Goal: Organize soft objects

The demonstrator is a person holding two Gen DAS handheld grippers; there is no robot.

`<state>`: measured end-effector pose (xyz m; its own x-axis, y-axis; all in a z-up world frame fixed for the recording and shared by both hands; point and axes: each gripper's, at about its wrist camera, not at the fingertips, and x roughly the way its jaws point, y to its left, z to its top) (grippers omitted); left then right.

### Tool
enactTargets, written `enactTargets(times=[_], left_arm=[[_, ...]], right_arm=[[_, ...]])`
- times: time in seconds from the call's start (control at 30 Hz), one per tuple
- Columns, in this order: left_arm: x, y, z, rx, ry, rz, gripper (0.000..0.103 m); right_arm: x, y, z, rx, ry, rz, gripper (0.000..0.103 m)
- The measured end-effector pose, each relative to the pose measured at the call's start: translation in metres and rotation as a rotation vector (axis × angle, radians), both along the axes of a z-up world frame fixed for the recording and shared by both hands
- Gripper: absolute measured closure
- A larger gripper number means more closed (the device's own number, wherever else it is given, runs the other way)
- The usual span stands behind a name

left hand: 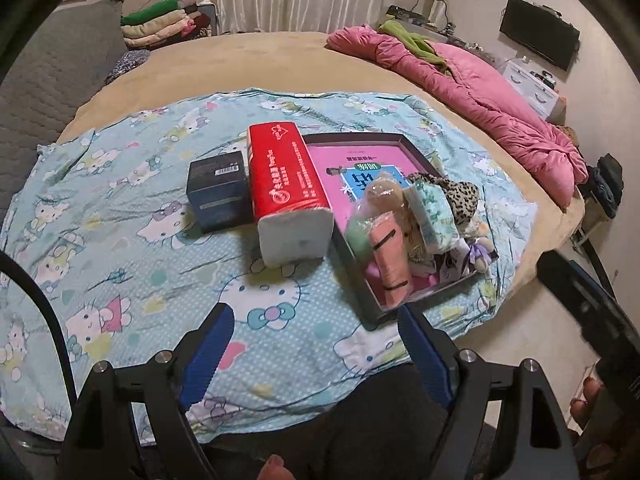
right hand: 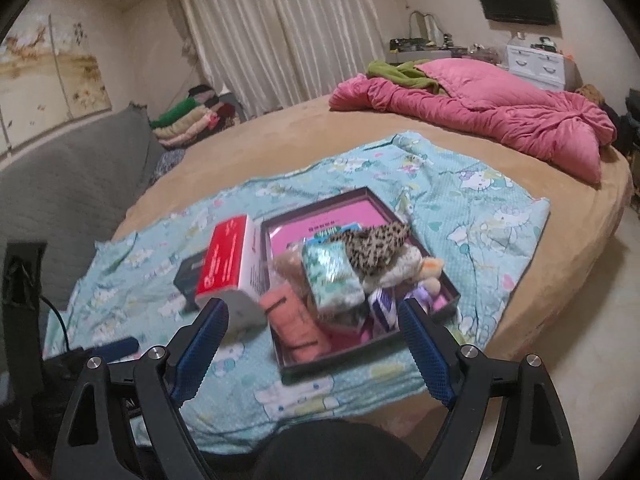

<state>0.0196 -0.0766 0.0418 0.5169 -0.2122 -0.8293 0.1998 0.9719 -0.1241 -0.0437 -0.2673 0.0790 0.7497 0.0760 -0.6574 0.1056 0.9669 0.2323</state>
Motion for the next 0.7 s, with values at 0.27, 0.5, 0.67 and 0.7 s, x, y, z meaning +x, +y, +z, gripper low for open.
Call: enactTargets(times=[0.27,0.5,0.67,0.7], left_arm=[[-0.016,0.002,-0.001,0.016,0.001,0.005,0.019],[-0.020,0.001,0.001,0.022,-0.003,-0.002,0.019],[-0.022,-0.002,0.002,0.016,0.001,-0.007,0.019],[-0.023,-0.003,0.002,0.018,0.001,-0.010,0.019]], right_arm=[[-0.018,0.013,-0.007,-0.071,0.018,0.018,0.015],[-0.025,0.017,-0.011,-0.093,0.041,0.031,0.015],[-0.028,0.018,-0.009,-0.101,0.039,0.028,0.015],[-0.028,0.019,-0.009,-0.102,0.039,0.026,0.015]])
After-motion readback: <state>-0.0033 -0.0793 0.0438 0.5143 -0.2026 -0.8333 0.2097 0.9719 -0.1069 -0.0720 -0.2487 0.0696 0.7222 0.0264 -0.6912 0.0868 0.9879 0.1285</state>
